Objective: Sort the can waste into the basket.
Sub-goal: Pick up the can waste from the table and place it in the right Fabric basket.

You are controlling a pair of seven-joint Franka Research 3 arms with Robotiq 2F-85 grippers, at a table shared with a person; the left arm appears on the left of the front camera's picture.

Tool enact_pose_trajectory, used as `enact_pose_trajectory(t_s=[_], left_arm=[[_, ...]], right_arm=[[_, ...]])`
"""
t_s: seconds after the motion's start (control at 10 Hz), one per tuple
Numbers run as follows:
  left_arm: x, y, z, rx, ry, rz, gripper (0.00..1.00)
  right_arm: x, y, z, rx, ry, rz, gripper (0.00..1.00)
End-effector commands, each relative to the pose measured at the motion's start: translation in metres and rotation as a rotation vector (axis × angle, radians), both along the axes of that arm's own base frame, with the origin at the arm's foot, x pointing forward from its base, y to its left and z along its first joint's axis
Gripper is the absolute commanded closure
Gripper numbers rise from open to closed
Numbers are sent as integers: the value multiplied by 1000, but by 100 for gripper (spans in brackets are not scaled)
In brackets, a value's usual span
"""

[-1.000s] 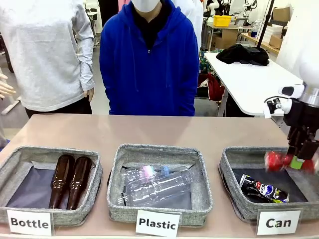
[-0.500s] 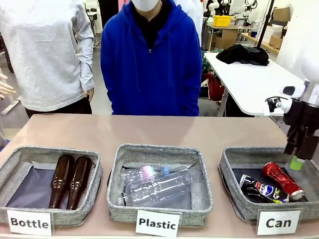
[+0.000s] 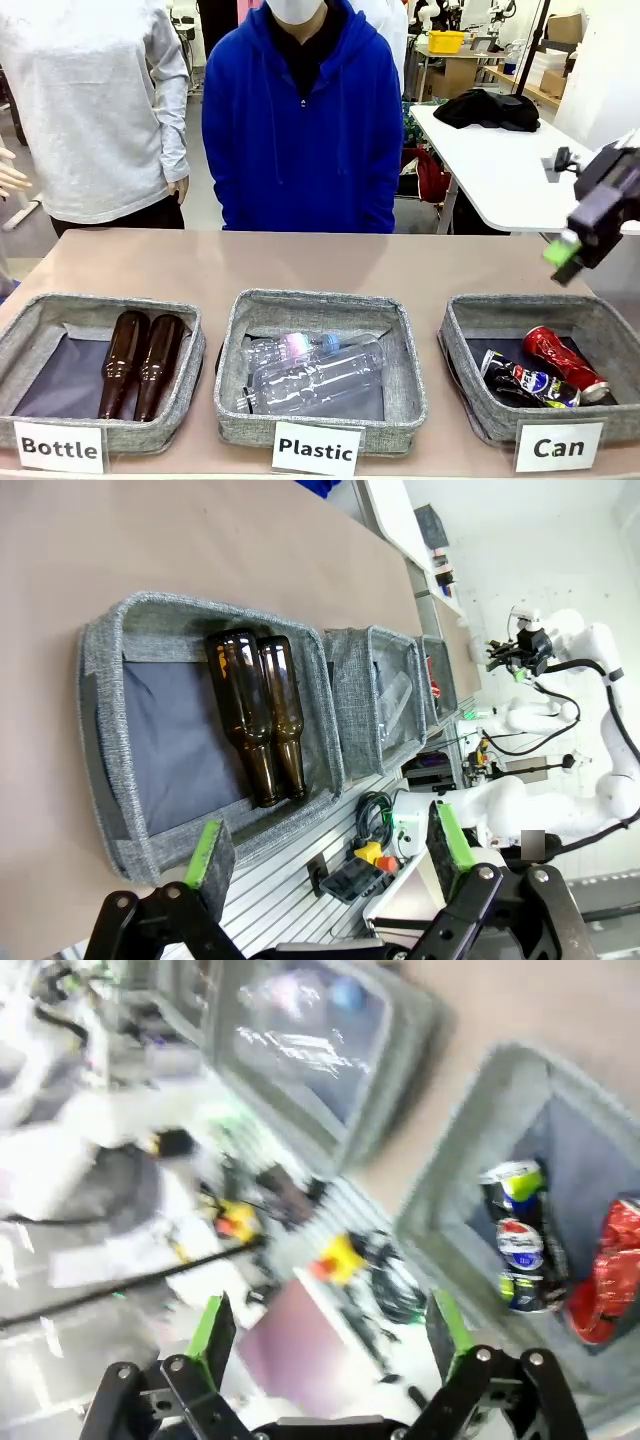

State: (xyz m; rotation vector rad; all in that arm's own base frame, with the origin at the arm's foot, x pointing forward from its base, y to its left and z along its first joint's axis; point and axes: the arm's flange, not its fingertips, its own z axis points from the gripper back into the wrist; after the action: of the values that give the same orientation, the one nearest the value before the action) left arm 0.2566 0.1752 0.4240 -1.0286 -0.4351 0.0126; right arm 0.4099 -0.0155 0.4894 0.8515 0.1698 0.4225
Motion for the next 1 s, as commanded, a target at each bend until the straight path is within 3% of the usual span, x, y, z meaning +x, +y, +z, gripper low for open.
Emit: enact_pose_trajectory(t_s=[0.0,0.1,0.3,0.4,0.5,0.9], left_arm=[[-3,0,0,-2,10,-1,0],[-3,0,0,-2,10,-1,0],[-3,0,0,-2,10,-1,0],[-3,0,0,-2,10,-1,0],[-3,0,0,-2,10,-1,0],[-3,0,0,-2,10,-1,0]], right_arm=[[9,-20,-2,904,131,-956,0],[10,-29,-8,1007,133,-1025,0],[-7,-42,-11,1093,3,-1125,0],[-12,-45,-11,1109,-27,-1169,0],[7,-54,-14,435,213,-441,0],[7,-54,-14,435,213,-441,0]])
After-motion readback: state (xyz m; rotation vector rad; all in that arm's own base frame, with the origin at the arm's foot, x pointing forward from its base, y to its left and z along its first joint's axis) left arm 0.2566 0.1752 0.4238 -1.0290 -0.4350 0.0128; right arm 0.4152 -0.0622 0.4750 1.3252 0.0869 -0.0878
